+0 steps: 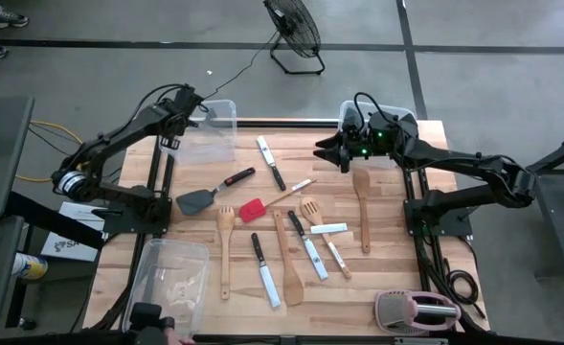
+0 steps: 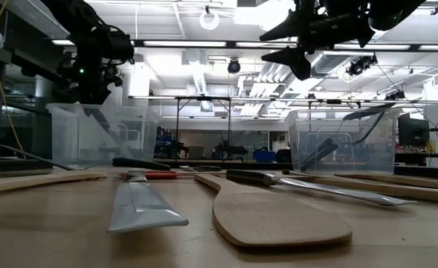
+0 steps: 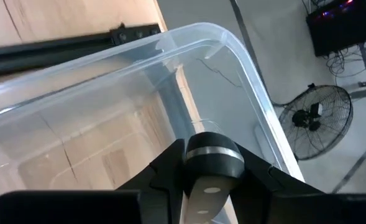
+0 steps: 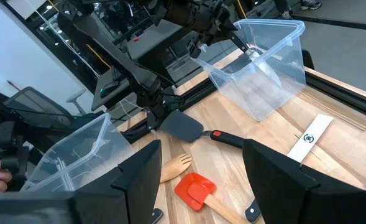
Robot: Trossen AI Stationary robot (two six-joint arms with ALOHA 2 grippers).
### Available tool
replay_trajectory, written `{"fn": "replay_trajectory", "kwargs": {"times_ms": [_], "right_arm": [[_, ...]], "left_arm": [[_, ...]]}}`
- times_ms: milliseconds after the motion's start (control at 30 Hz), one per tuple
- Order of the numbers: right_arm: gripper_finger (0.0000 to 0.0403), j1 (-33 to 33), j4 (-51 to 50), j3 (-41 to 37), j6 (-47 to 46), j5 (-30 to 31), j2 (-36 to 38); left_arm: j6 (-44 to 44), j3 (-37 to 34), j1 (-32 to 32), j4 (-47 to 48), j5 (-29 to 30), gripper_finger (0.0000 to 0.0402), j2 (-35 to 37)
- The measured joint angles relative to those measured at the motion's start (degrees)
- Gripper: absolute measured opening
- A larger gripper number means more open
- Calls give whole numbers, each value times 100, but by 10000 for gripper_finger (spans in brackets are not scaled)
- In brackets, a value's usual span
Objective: Pick & Place Kitchen Items
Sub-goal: Put the black kitchen knife into the top left transparent bin
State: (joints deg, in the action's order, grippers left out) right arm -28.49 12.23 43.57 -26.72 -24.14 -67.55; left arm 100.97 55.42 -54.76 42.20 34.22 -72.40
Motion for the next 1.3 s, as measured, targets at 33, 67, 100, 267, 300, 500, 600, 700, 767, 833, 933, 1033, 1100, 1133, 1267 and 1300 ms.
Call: {"fn": "replay_trajectory", "kwargs": {"times_ms": [33,67,100,267,300,500,600,700,767,833,933,1033,1100,1133,1267,1300], "right_arm": [[217,0,-6,0,0,2,0],[217,0,-6,0,0,1,0],[217,0,-6,0,0,0,0],[217,0,-6,0,0,0,0],[217,0,-6,0,0,0,0],[217,0,-6,0,2,1,0],[217,-1,-6,0,2,2,0],[217,0,-6,0,2,0,0],[217,0,-6,0,2,0,0],[217,0,-6,0,2,0,0],[217,0,-6,0,2,-3,0],[217,0,-5,0,2,-3,0],[217,-2,-6,0,2,-5,0],[217,-2,-4,0,2,-5,0],[217,0,-6,0,2,-9,0],[217,0,-6,0,2,-9,0]], "left_arm": [[-31,-4,2,-37,-24,99,22],[-66,-4,2,-72,-35,99,50],[-92,-4,2,-111,-40,99,86],[-367,-4,2,-259,131,100,254],[-436,-4,2,-266,142,100,282],[-509,-4,2,-316,-100,100,363],[-479,-4,3,-372,-421,100,363],[-540,-2,4,-374,-492,100,363],[-629,1,2,-392,-534,100,363],[-682,4,2,-453,-585,103,363],[-792,7,4,-664,-729,121,363],[-815,9,2,-737,-843,153,363],[-816,9,2,-754,-928,175,363],[-818,9,2,-765,-970,184,363],[-915,9,2,-773,-1069,205,363],[-1013,9,2,-780,-1094,207,363]]}}
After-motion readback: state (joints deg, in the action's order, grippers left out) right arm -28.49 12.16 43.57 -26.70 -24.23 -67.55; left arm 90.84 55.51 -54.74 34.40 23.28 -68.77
